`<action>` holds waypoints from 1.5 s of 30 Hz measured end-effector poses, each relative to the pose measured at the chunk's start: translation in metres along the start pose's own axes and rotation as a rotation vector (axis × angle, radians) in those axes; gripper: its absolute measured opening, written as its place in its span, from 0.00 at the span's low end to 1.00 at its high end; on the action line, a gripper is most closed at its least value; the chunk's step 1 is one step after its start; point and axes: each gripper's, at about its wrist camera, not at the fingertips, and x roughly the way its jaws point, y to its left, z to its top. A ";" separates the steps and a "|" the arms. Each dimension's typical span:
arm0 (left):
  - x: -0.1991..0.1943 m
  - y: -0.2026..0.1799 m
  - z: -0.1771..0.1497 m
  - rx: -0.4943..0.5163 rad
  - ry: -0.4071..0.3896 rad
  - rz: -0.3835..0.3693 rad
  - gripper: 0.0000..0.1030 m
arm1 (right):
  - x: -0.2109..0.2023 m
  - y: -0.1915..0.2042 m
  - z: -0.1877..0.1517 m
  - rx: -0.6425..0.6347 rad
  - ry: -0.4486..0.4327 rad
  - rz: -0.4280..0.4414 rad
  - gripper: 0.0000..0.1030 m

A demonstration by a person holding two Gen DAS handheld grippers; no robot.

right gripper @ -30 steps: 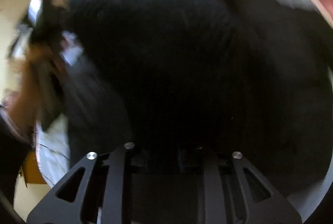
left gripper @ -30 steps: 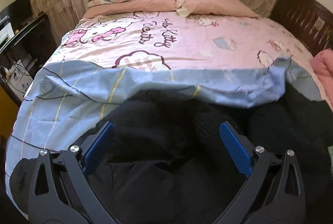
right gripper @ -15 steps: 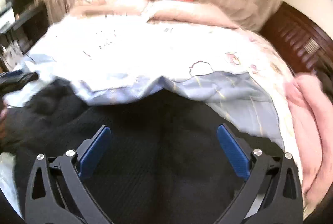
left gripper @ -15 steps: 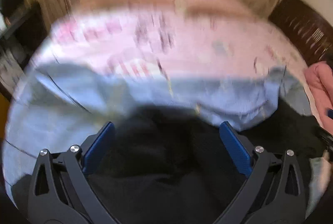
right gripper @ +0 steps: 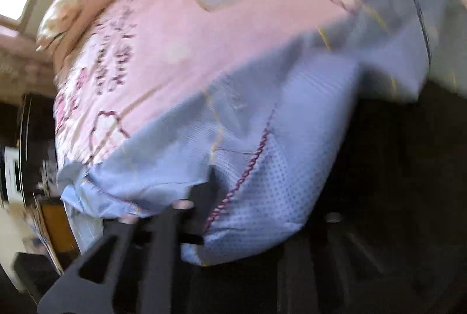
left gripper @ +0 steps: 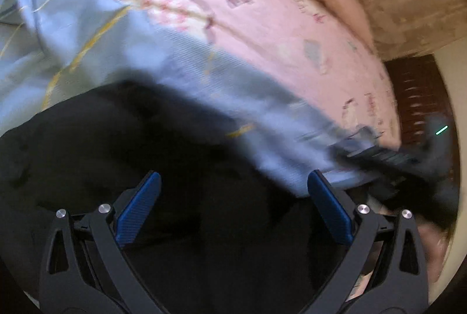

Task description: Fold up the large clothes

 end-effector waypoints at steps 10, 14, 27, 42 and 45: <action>-0.004 0.025 -0.008 0.018 0.003 0.044 0.98 | -0.028 0.087 0.041 -0.264 -0.126 -0.060 0.10; -0.002 0.016 -0.004 0.067 0.004 0.064 0.98 | -0.036 0.139 0.109 -0.341 -0.290 -0.157 0.09; -0.002 0.018 -0.013 0.068 -0.003 0.028 0.98 | 0.008 0.036 0.194 0.451 -0.132 0.481 0.99; -0.058 -0.044 -0.133 0.418 -0.078 0.034 0.98 | -0.006 -0.089 -0.179 -0.379 -0.147 -0.295 0.99; 0.010 -0.021 -0.182 0.410 0.126 0.140 0.98 | 0.018 -0.106 -0.222 -0.442 -0.171 -0.373 0.99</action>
